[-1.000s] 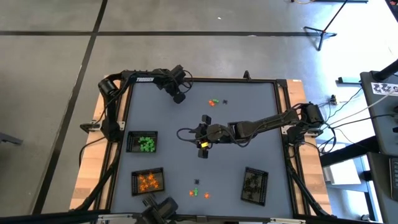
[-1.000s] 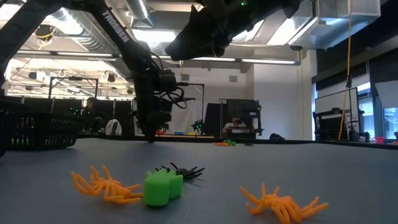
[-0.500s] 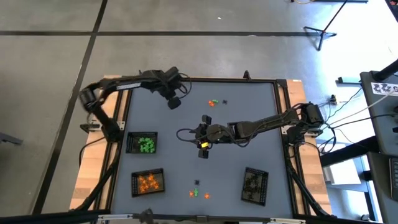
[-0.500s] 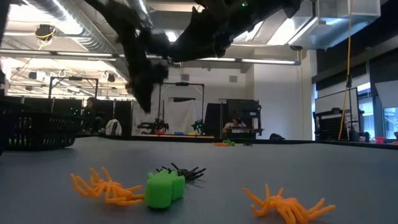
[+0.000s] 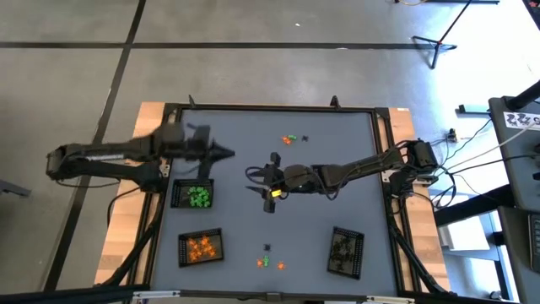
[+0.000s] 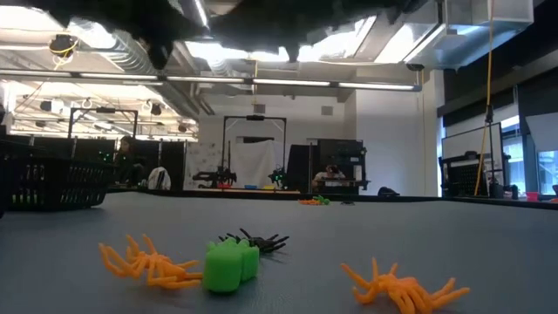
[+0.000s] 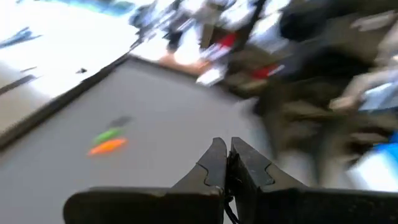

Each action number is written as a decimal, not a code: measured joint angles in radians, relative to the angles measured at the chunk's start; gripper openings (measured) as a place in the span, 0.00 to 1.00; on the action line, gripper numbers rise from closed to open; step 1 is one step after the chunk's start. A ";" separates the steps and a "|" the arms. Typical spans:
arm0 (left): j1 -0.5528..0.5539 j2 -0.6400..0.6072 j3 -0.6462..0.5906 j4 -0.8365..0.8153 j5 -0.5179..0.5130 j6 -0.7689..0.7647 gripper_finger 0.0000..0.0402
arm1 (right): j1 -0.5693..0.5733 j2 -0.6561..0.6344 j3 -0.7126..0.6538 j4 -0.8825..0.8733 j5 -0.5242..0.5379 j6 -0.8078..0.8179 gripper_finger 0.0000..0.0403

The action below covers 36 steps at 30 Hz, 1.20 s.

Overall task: Sort Halloween decoration
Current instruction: Put the black spider toy into the bottom right black bin

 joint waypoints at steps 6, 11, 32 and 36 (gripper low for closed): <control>-0.221 -0.098 -0.268 0.529 -0.008 -0.089 0.00 | 0.001 0.088 0.000 0.214 -0.095 0.013 0.44; -0.365 -0.076 -0.367 0.692 -0.131 -0.050 0.00 | -0.002 0.143 0.000 0.311 -0.095 0.066 0.44; -0.572 0.273 -0.379 0.978 -0.470 0.097 0.00 | 0.001 0.195 0.000 0.386 -0.155 0.148 0.44; -0.571 0.293 -0.379 0.998 -0.477 0.097 0.00 | 0.001 0.195 0.000 0.387 -0.155 0.148 0.44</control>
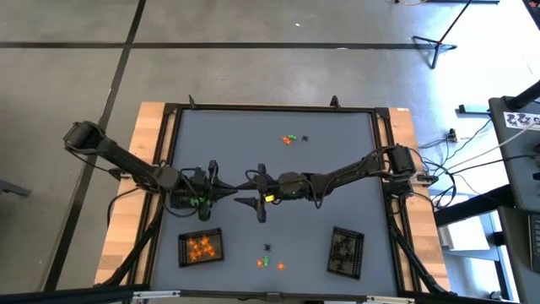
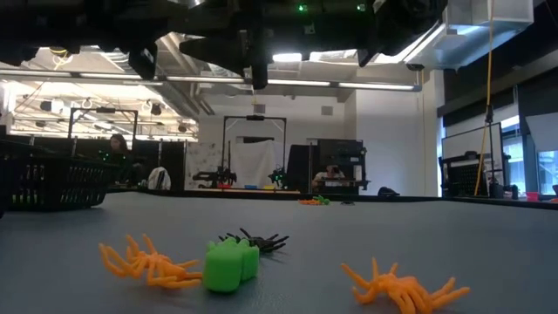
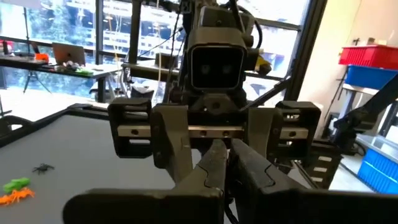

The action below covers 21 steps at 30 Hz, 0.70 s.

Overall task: Sort Halloween decoration
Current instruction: Put the black spider toy into the bottom right black bin

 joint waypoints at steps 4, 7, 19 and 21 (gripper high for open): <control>0.000 0.025 0.000 0.002 -0.017 -0.009 0.00 | 0.000 0.000 0.000 0.001 0.000 0.000 0.44; 0.000 0.054 0.000 0.000 -0.018 -0.027 0.00 | 0.000 0.000 0.000 0.000 0.000 0.000 0.44; 0.000 0.115 0.000 0.093 -0.035 -0.030 0.00 | 0.000 0.000 0.000 -0.017 0.000 -0.003 0.44; 0.000 0.115 0.000 0.093 -0.035 -0.030 0.00 | 0.000 0.000 0.000 -0.023 0.000 -0.003 0.44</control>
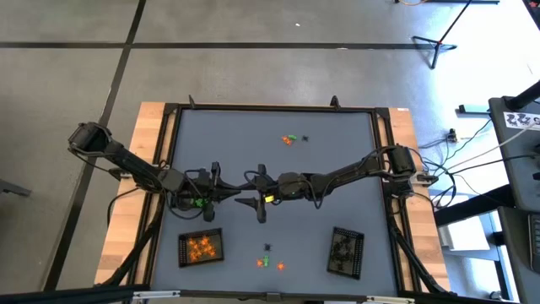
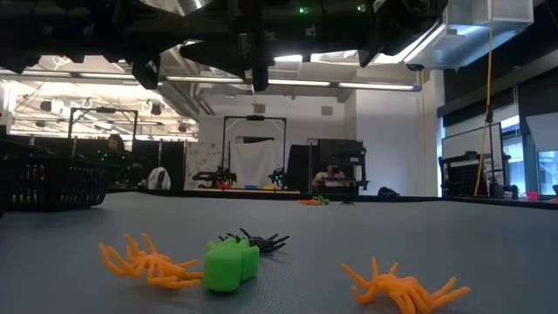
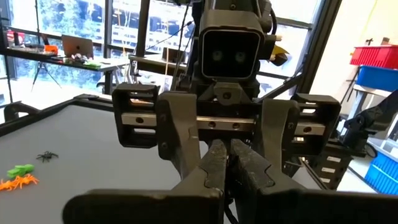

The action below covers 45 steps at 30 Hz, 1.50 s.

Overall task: Sort Halloween decoration
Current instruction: Put the black spider toy into the bottom right black bin

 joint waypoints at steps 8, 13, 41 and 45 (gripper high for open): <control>0.000 0.000 0.000 -0.001 0.001 0.001 0.00 | 0.000 0.000 0.000 -0.001 0.000 -0.007 0.34; 0.000 0.000 0.000 -0.002 0.002 0.001 0.00 | 0.000 0.000 0.000 -0.003 0.000 -0.027 0.16; -0.035 -0.149 0.001 -0.030 -0.002 0.114 0.47 | 0.015 -0.037 0.001 -0.163 0.037 -0.005 0.00; -0.067 -0.232 0.001 -0.072 -0.007 0.157 0.50 | 0.049 -0.086 0.000 -0.312 0.123 -0.007 0.00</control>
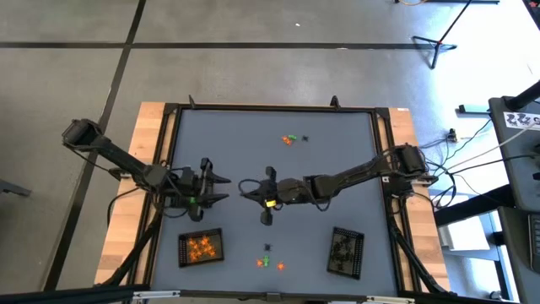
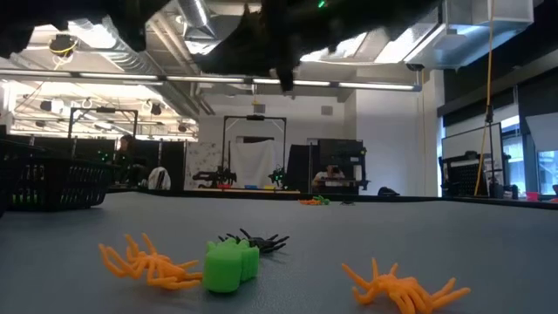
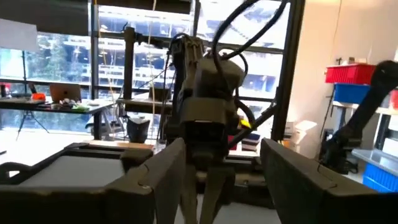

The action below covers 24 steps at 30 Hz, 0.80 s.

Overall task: Sort Halloween decoration
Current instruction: Put the black spider toy into the bottom right black bin

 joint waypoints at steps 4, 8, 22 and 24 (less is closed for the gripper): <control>-0.013 -0.037 0.000 -0.046 -0.050 0.024 0.49 | 0.050 -0.108 0.000 -0.226 0.105 0.009 0.00; -0.013 -0.038 0.000 -0.056 -0.070 0.027 0.49 | 0.120 -0.243 0.000 -0.497 0.168 0.089 0.00; -0.013 -0.038 0.000 -0.059 -0.074 0.020 0.48 | 0.525 -0.424 0.000 -1.086 -0.030 0.806 0.00; -0.013 -0.038 0.000 -0.059 -0.074 0.020 0.48 | 0.587 -0.422 0.000 -1.102 -0.031 0.915 0.00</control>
